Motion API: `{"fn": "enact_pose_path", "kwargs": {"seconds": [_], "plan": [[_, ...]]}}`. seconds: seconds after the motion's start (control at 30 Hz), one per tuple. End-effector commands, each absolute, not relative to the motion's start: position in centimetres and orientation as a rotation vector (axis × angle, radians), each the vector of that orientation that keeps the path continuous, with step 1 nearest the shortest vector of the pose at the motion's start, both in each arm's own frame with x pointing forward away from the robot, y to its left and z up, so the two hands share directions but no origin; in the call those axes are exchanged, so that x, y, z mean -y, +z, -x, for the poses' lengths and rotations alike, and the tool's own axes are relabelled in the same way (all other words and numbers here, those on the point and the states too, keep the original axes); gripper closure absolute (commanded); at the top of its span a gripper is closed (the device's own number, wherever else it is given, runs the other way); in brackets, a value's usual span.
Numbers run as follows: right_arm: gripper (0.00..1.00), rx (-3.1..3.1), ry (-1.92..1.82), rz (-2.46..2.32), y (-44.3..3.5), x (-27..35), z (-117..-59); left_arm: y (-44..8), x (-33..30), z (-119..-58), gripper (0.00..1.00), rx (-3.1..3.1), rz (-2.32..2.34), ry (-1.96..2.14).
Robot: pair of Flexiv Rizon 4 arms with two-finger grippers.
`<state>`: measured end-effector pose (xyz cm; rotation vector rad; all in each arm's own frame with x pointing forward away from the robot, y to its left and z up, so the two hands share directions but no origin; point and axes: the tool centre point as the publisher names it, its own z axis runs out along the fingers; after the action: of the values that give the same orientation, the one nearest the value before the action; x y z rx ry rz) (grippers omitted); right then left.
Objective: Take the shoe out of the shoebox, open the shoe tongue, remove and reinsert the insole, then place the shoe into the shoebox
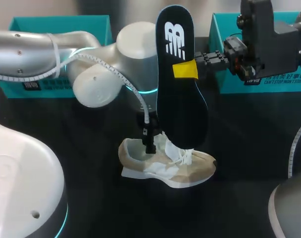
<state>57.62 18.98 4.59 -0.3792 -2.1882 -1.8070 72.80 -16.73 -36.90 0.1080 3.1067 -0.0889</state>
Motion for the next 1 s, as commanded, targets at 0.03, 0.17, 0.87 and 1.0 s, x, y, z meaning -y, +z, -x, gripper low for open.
{"fn": "enact_pose_path", "kwargs": {"seconds": [0.03,0.17,0.87,1.0], "plan": [[1.00,2.190,-1.801,0.378,4.69,-19.50,-57.91,-38.01,17.20,-73.32,0.00,-3.130,-0.114,-0.089],[1.00,2.190,-1.801,0.378,4.69,-19.50,-57.91,-38.37,17.19,-73.08,0.28,-3.134,-0.122,-0.099],[1.00,2.190,-1.801,0.378,4.69,-19.50,-57.91,-38.58,16.60,-72.62,1.00,-3.146,-0.162,-0.085],[1.00,2.190,-1.801,0.378,4.69,-19.50,-57.91,-38.05,16.44,-72.45,1.00,-3.161,-0.212,-0.098]]}}
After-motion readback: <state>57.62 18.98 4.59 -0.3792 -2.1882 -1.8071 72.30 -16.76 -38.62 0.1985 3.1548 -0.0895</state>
